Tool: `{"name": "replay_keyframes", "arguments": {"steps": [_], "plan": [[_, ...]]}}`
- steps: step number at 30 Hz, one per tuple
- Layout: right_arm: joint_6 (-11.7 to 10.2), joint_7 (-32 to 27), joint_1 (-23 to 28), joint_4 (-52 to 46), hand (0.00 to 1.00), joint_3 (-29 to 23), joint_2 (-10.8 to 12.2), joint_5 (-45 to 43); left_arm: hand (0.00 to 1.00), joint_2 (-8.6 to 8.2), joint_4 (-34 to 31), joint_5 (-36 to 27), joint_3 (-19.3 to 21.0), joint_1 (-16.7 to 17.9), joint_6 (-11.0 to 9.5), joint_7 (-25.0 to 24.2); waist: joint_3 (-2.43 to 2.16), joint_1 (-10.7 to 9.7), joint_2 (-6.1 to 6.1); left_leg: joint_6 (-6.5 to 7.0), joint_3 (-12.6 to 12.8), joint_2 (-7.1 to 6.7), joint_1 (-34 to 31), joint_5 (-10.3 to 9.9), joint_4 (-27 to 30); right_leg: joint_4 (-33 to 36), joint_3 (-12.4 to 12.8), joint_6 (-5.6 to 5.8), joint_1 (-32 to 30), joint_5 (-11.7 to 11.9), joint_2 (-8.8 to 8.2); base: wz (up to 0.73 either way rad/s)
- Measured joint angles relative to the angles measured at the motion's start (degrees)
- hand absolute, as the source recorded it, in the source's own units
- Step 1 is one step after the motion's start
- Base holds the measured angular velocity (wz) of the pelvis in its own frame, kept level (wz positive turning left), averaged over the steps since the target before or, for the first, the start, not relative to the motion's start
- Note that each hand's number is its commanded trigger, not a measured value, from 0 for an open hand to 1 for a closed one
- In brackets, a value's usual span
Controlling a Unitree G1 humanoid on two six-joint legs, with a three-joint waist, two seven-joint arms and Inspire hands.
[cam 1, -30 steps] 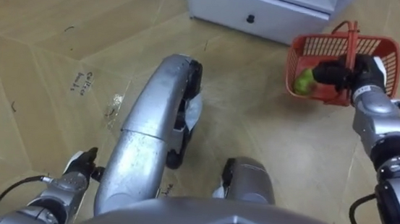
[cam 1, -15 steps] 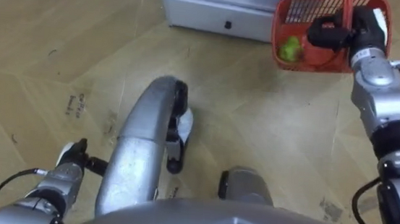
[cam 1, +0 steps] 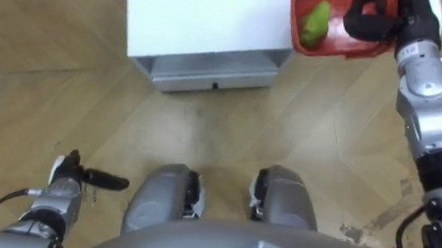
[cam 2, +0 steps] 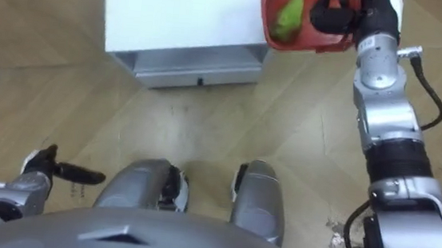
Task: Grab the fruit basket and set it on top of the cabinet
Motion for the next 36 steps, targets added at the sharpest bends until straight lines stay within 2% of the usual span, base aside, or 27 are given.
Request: {"name": "replay_keyframes", "arguments": {"steps": [1, 2, 3, 5, 8, 10, 14, 18, 21, 22, 24, 25, 26, 27, 28, 29, 30, 32, 33, 36], "plan": [[-0.01, -0.32, 0.03, -0.87, 1.0, -1.39, -0.33, 1.04, 0.0, -0.06, -0.48, -0.16, 0.01, 0.04, 0.08, -0.33, 0.14, -0.26, -0.31, -0.06, -0.1, -0.25, -0.7, 1.66, -6.12, -3.37, 0.74, 0.05, 2.2, 0.77, 0.68, 0.23], [0.01, -0.51, 0.01, -1.62, 1.0, -3.18, -0.29, 1.4, 0.0, -0.08, -2.31, -0.28, 0.11, 0.59, 0.44, -0.6, 0.16, 0.11, -1.11, 0.85, -0.06, -0.43, -1.74, 7.72, -10.14, -5.44, 0.48, 0.14, 3.26, 0.96, 0.79, 0.14], [0.2, -0.62, 0.09, -2.09, 1.0, -3.61, -0.01, 1.38, 0.0, -0.16, -2.81, -0.18, 0.56, 1.29, 0.57, -0.58, -0.11, 0.44, -1.53, 0.92, 0.19, -0.25, -1.13, 8.67, -10.76, -6.45, 0.28, 0.36, 3.76, 1.32, 0.74, 0.07], [0.62, -0.67, 1.34, -6.32, 1.0, -4.34, -0.03, 1.24, 0.0, -0.98, -4.14, 0.63, 1.0, 4.45, 0.75, -0.52, -0.01, 0.84, -1.88, 0.88, 0.24, -0.23, 3.46, 9.8, -15.91, -13.82, -3.02, 0.73, 8.87, 3.98, 1.52, 0.0], [0.6, -0.81, 2.58, -9.82, 1.0, -4.79, -0.03, 3.74, 0.0, -1.24, -4.46, 3.53, 1.17, 7.75, 1.73, 0.95, -0.21, 1.98, -2.43, 0.63, -0.47, -0.23, 8.4, 9.94, -19.8, -21.08, -4.83, 0.74, 15.02, 6.23, 2.51, -0.05], [0.6, -0.69, 3.99, -11.97, 1.0, -4.74, 0.06, 4.79, 0.0, -1.37, -4.5, 5.4, 2.19, 9.23, 1.85, 1.96, -0.44, 2.5, -2.99, 0.43, -0.9, -0.6, 10.69, 10.07, -21.65, -22.75, -4.97, 0.68, 17.34, 6.36, 2.5, 0.08], [0.66, 0.4, 4.36, -13.97, 1.0, -5.46, 0.06, 5.32, 0.0, -2.52, -5.03, 10.85, 6.26, 9.81, 1.81, 2.33, -0.51, 3.35, -3.47, 0.16, -2.57, -1.04, 13.37, 10.23, -23.15, -24.58, -5.95, 0.58, 20.76, 6.43, 2.64, 0.17], [0.93, 1.56, 4.39, -18.4, 1.0, -7.03, 0.06, 5.29, 0.0, -3.41, -5.82, 15.94, 8.37, 10.9, 1.88, 2.36, -0.45, 3.44, -3.78, 0.15, -3.79, -1.44, 15.27, 10.23, -23.63, -25.46, -6.99, 0.49, 23.3, 6.49, 2.93, 0.13], [0.88, 2.0, 4.37, -22.58, 1.0, -7.62, 0.06, 2.85, 0.0, -3.6, -5.85, 18.17, 9.57, 10.95, 2.04, 2.08, -0.44, 3.51, -4.21, 0.14, -4.32, -1.0, 16.0, 10.23, -23.63, -25.53, -7.68, 0.17, 24.27, 6.68, 3.45, 0.07], [0.85, 2.52, 4.36, -23.65, 1.0, -7.63, 0.06, 1.77, 0.0, -3.64, -5.85, 19.05, 9.7, 10.97, 2.25, 1.98, -0.57, 3.69, -4.39, 0.13, -4.83, -0.89, 16.26, 10.23, -23.61, -25.47, -7.87, 0.03, 24.53, 6.76, 3.64, 0.04], [0.76, 3.04, 4.27, -23.74, 1.0, -7.58, 0.06, 0.86, 0.0, -3.73, -6.0, 19.76, 9.57, 10.98, 2.77, 1.9, -0.5, 3.74, -4.63, 0.12, -6.07, -0.63, 17.05, 10.24, -23.56, -24.67, -8.71, -0.02, 25.07, 6.78, 3.84, 0.02], [0.87, 3.16, 4.27, -23.63, 1.0, -7.42, 0.06, 1.0, 0.0, -3.8, -6.06, 19.88, 9.44, 11.0, 3.1, 1.86, -0.11, 4.01, -4.12, 0.05, -8.94, 0.46, 18.24, 10.28, -23.89, -20.07, -10.05, -0.06, 23.68, 6.76, 4.11, -0.36], [0.85, 3.53, 4.23, -23.66, 1.0, -7.06, 0.18, 1.01, 0.0, -3.65, -6.25, 20.34, 9.8, 11.29, 3.05, 1.73, 0.29, 5.5, -3.24, -0.7, -12.76, 2.04, 18.95, 10.43, -24.36, -20.25, -10.46, -1.14, 20.6, 5.03, 5.06, -0.62], [0.85, 3.74, 3.73, -23.7, 1.0, -6.53, 0.22, 1.08, 0.0, -3.36, -6.29, 20.42, 10.44, 11.52, 2.99, 1.7, -0.01, 6.24, -3.91, -1.4, -13.57, 2.4, 18.68, 10.64, -24.2, -23.89, -10.56, -1.88, 19.21, 6.17, 5.53, -0.64], [0.79, 3.96, 2.92, -23.76, 1.0, -5.92, 0.2, 1.43, 0.0, -3.32, -5.82, 20.53, 11.31, 11.67, 3.21, 1.69, 0.2, 6.26, -4.08, -3.57, -13.74, 2.95, 17.88, 9.84, -22.99, -27.44, -12.81, -3.66, 19.12, 12.24, 5.79, -0.16], [0.85, 3.57, 2.98, -23.38, 1.0, -5.97, 0.19, 2.2, 0.0, -3.58, -5.42, 20.6, 11.34, 11.9, 3.78, 1.66, 0.05, 5.55, -3.95, -4.12, -11.88, 3.27, 18.33, 9.4, -23.49, -27.46, -14.15, -3.69, 20.06, 12.46, 6.27, 0.17], [0.86, 3.49, 2.95, -22.93, 1.0, -6.02, 0.12, 2.65, 0.0, -3.67, -5.42, 20.59, 10.9, 11.96, 3.97, 1.62, 0.05, 5.28, -3.95, -4.18, -10.97, 3.45, 18.51, 9.45, -23.92, -27.46, -14.31, -3.69, 20.41, 12.46, 6.31, 0.5], [0.87, 3.56, 2.38, -20.57, 1.0, -6.07, 0.08, 3.94, 0.0, -3.9, -5.92, 20.25, 9.22, 11.93, 4.6, 1.17, 0.1, 4.73, -3.93, -4.43, -10.2, 3.04, 17.42, 10.47, -26.98, -27.47, -13.32, -3.68, 20.94, 12.46, 6.29, 0.5], [0.89, 4.16, 1.97, -18.64, 1.0, -6.05, 0.43, 4.54, 0.0, -3.83, -6.67, 20.32, 8.67, 11.94, 5.25, 0.47, 0.05, 5.04, -4.22, -3.55, -8.06, 3.07, 16.31, 11.97, -27.83, -27.46, -13.56, -3.4, 20.92, 12.27, 6.29, 0.39], [1.28, 6.18, 1.72, -15.43, 1.0, -5.78, 0.51, 5.0, 0.0, -4.04, -6.67, 20.25, 8.23, 12.12, 6.45, -0.95, -0.01, 7.2, -4.71, -3.04, -7.82, 1.71, 16.65, 12.43, -27.36, -27.41, -14.38, -2.38, 21.13, 11.66, 5.51, 0.19]]}}
